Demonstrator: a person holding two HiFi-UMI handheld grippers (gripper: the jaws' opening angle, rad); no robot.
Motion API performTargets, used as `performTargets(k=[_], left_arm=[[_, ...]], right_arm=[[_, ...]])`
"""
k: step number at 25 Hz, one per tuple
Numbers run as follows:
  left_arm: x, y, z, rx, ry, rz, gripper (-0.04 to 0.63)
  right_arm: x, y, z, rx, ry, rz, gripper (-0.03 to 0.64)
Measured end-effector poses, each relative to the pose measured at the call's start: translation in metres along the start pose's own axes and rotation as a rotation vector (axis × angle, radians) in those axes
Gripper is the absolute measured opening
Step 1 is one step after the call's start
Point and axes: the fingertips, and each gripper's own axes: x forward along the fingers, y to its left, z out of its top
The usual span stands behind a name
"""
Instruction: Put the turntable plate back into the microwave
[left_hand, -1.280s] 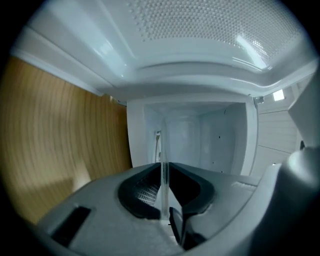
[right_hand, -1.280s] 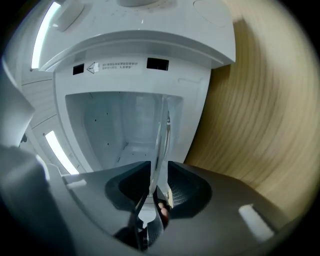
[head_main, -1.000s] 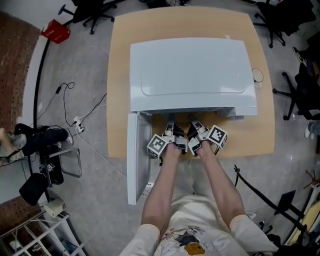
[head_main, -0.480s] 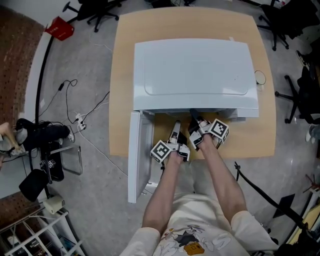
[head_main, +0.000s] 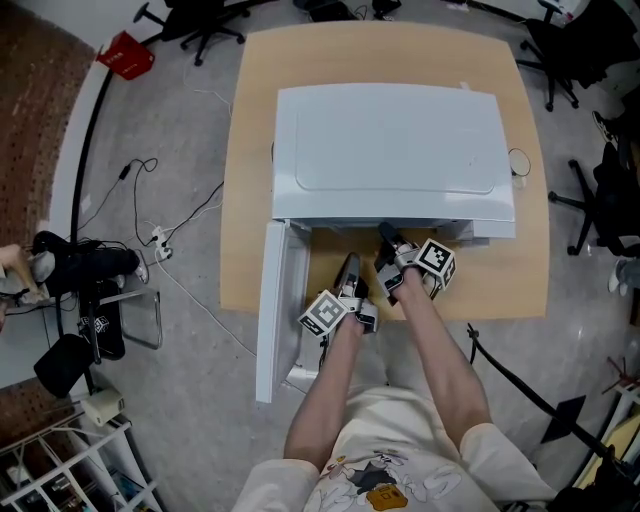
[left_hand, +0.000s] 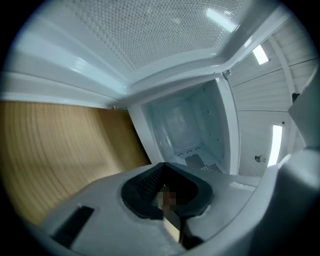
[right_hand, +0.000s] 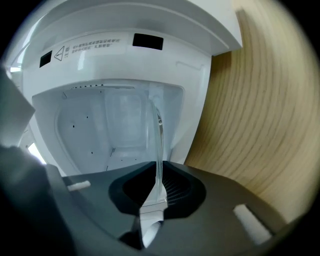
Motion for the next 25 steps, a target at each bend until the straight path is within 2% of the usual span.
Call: performTargets(k=[5,13,17,20,22,25], left_arm=[[0.000,-0.009,0.005,0.077,0.021,-0.002,-0.002],[0.003,-0.021,0.004,0.247,0.079,0.034,-0.002],[-0.001,-0.028,0.001,0.360,0.121,0.055,-0.002],[-0.007,-0.041,-0.009,0.429,0.152,0.041,-0.002],[-0.013,-0.053,-0.015,0.476,0.174,0.030,-0.002],[-0.023,-0.073,-0.023,0.563,0.194,0.022,-0.002]], right_arm=[[-0.004,-0.004,0.001,0.003,0.010,-0.051,0.066],[-0.011,-0.014,0.005,0.066,-0.003,-0.178,0.071],[-0.019,-0.008,0.007,0.079,-0.011,-0.194,0.126],[-0.036,-0.012,0.006,0.078,-0.007,-0.242,0.163],[-0.053,-0.013,0.001,0.063,-0.004,-0.264,0.169],[-0.078,-0.001,-0.008,-0.046,0.033,-0.252,0.158]])
